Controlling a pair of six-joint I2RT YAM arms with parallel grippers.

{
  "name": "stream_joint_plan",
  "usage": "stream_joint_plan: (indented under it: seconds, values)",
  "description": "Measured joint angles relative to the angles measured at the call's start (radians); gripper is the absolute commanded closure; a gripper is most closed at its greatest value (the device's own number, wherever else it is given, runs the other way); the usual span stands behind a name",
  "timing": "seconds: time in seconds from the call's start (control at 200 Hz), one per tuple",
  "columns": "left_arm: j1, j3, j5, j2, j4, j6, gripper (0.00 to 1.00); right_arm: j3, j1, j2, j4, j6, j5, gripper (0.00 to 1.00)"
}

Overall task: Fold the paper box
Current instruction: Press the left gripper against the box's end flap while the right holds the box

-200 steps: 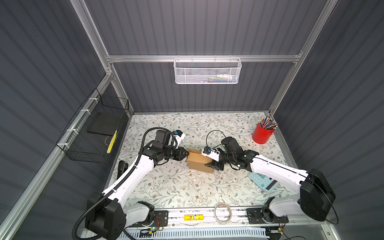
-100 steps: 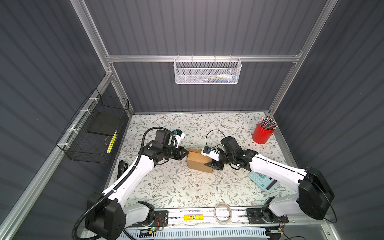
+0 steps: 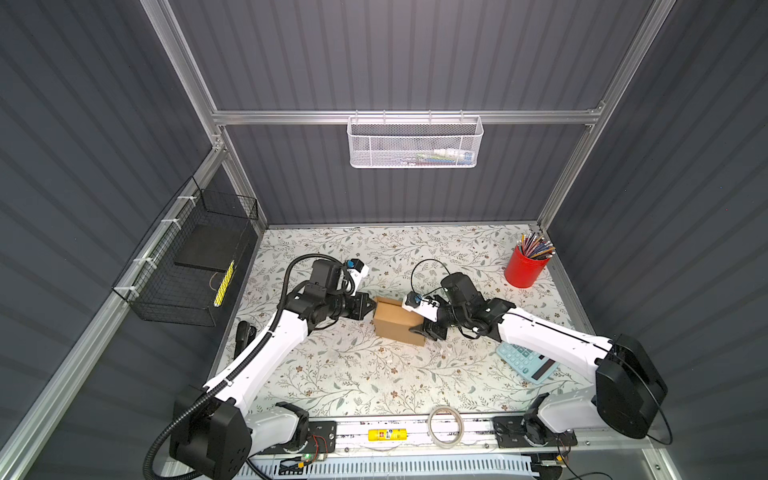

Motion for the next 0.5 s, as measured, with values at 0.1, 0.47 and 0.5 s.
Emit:
stream_joint_plan:
  seconds: [0.1,0.47,0.5]
  values:
    - [0.0,0.0,-0.003,0.0,0.0,-0.001,0.95,0.0,0.0,0.0,0.0,0.0,0.002,0.38]
    - [0.0,0.0,-0.003,-0.001,0.0,-0.008,1.0,0.0,0.0,0.0,0.0,-0.001,0.011,0.29]
    - [0.0,0.0,-0.003,-0.001,0.0,-0.008,1.0,0.0,0.0,0.0,0.001,-0.001,0.011,0.29]
